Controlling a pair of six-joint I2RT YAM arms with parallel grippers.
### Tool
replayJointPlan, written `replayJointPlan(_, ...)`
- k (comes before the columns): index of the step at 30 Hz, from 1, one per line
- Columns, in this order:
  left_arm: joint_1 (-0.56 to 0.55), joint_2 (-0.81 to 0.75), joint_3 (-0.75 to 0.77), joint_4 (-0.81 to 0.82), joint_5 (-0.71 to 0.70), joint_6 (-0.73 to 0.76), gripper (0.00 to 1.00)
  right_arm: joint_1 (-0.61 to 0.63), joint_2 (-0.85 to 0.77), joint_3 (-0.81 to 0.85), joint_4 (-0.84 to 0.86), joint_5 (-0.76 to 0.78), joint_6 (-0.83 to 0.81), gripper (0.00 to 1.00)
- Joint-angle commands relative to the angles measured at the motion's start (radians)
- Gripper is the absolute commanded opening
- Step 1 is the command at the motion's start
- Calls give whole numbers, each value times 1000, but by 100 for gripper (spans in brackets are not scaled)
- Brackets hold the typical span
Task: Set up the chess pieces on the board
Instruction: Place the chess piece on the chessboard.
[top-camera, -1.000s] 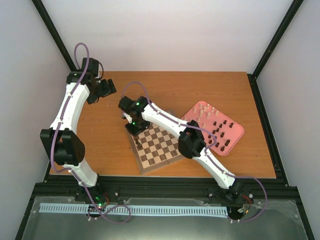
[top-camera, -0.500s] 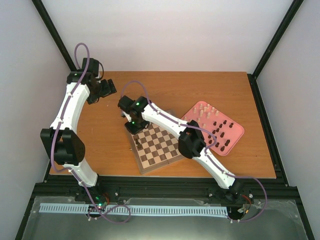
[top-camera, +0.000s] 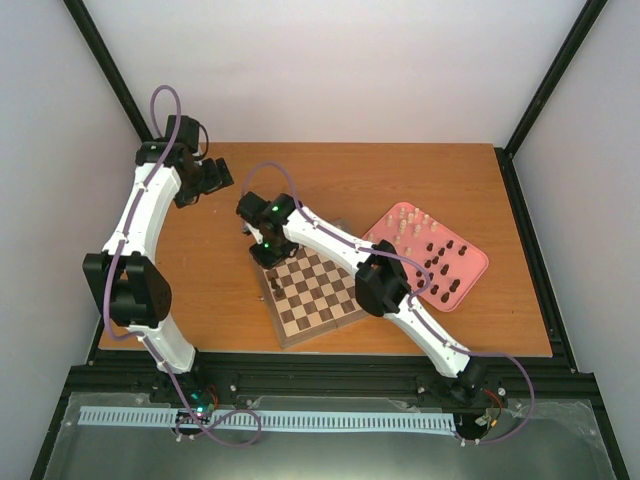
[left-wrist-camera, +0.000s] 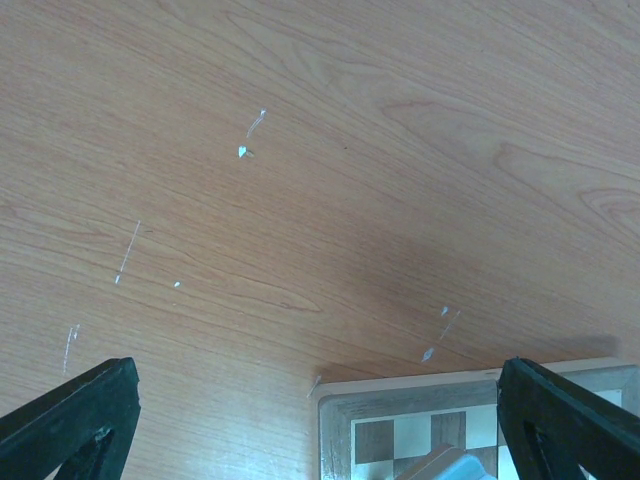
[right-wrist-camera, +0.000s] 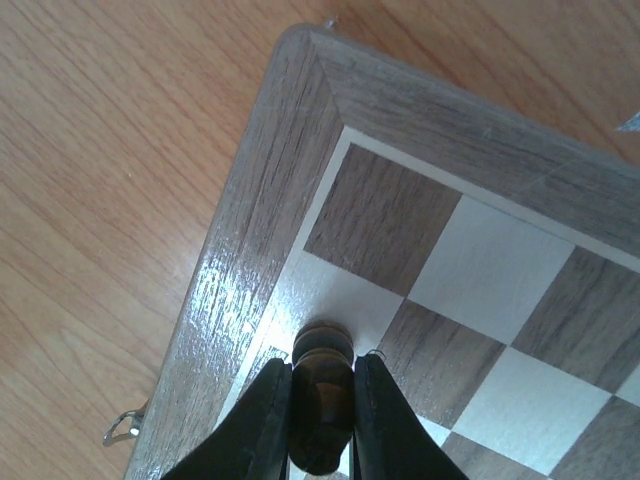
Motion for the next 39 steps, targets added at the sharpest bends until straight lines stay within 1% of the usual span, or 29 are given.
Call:
replayJointPlan(1, -3, 13, 48, -10, -8, 8, 100, -11, 36, 29, 21, 3, -8, 3)
replayJointPlan(12, -4, 37, 68, -18, -4, 8, 100, -19, 36, 30, 21, -4, -16, 4)
replayJointPlan(16, -3, 43, 73, -19, -3, 7, 100, -19, 24, 16, 7, -11, -22, 8)
replayJointPlan(21, -3, 45, 73, -19, -3, 6, 100, -14, 12, 4, -1, -13, -27, 9)
replayJointPlan(27, -4, 41, 70, -21, -4, 8, 100, -6, 5, -1, -3, -23, -32, 13)
replayJointPlan(34, -3, 41, 66, -19, -2, 8, 100, 2, -7, -14, -1, -38, -44, 24)
replayJointPlan(39, -3, 37, 62, -20, 0, 6, 100, 7, -10, -17, -2, -47, -48, 29)
